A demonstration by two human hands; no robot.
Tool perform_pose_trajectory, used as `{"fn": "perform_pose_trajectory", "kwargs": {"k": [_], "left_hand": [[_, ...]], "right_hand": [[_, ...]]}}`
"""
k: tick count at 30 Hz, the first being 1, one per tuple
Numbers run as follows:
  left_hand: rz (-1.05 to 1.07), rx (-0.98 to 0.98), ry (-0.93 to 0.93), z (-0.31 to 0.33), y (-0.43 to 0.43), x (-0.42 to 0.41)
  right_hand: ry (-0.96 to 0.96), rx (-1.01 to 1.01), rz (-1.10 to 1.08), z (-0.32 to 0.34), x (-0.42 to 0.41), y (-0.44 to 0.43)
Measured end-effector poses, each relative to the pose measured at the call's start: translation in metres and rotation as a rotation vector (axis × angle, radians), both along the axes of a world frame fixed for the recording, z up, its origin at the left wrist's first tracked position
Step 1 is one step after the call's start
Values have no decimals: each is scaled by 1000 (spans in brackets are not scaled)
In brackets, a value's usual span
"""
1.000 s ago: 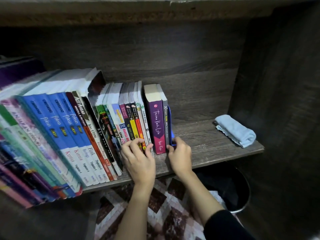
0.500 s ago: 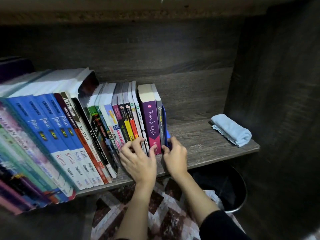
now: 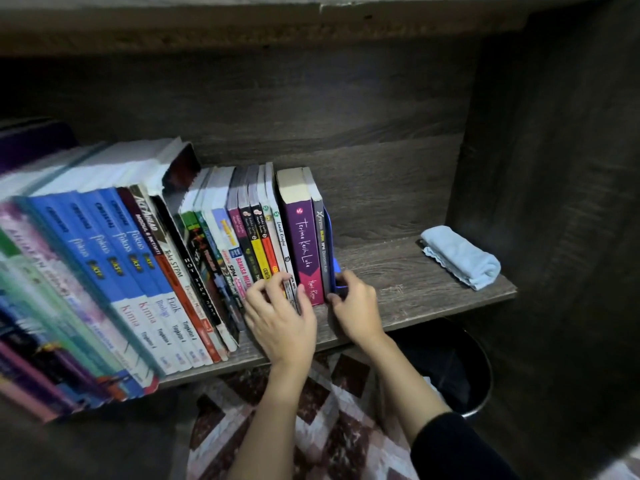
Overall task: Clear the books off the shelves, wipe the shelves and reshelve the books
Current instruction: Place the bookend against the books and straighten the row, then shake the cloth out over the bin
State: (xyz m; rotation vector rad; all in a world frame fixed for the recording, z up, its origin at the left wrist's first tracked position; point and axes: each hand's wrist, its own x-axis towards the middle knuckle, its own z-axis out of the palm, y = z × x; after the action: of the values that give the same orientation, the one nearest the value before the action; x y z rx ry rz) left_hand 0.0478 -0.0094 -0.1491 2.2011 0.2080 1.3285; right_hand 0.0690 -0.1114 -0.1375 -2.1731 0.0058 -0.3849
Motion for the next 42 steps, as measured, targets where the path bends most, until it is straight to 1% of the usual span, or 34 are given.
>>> {"fn": "perform_pose_trajectory", "kwargs": {"k": [2, 6, 11, 14, 17, 19, 22, 24, 26, 29, 31, 33, 35, 37, 39, 42], "left_hand": [[-45, -50, -5, 6, 0, -3], [-206, -98, -114, 28, -11, -12], [-358, -217, -187, 44, -41, -20], [-396, -233, -150, 41, -59, -21], [-465, -170, -111, 37, -80, -20], [-493, -164, -52, 34, -90, -18], [-537, -162, 98, 26, -107, -12], [-589, -94, 211, 22, -120, -4], [-650, -77, 297, 23, -134, 9], [-739, -11, 326, 29, -148, 39], [-799, 135, 386, 33, -162, 63], [-812, 338, 486, 39, -173, 84], [-768, 546, 548, 43, -185, 103], [-697, 696, 608, 46, -190, 117], [-706, 765, 670, 45, -197, 127], [-807, 745, 768, 39, -203, 135]], "right_hand": [[37, -14, 70, 3, 0, -7], [33, -65, 126, 10, -13, -18], [-22, -79, 34, 18, -26, -47], [-77, -86, -69, 20, -35, -72], [-104, -70, -214, 19, -44, -103], [-115, -64, -322, 18, -49, -121], [-109, -134, -438, 13, -52, -142], [-74, -178, -442, 8, -50, -150], [-3, -228, -417, 6, -46, -157], [61, -379, -343, 2, -39, -165], [66, -458, -295, 0, -33, -173], [60, -502, -261, 0, -28, -179], [70, -513, -246, -2, -22, -185], [84, -493, -231, -4, -19, -188], [71, -444, -238, -9, -14, -194], [30, -385, -274, -13, -7, -200]]}}
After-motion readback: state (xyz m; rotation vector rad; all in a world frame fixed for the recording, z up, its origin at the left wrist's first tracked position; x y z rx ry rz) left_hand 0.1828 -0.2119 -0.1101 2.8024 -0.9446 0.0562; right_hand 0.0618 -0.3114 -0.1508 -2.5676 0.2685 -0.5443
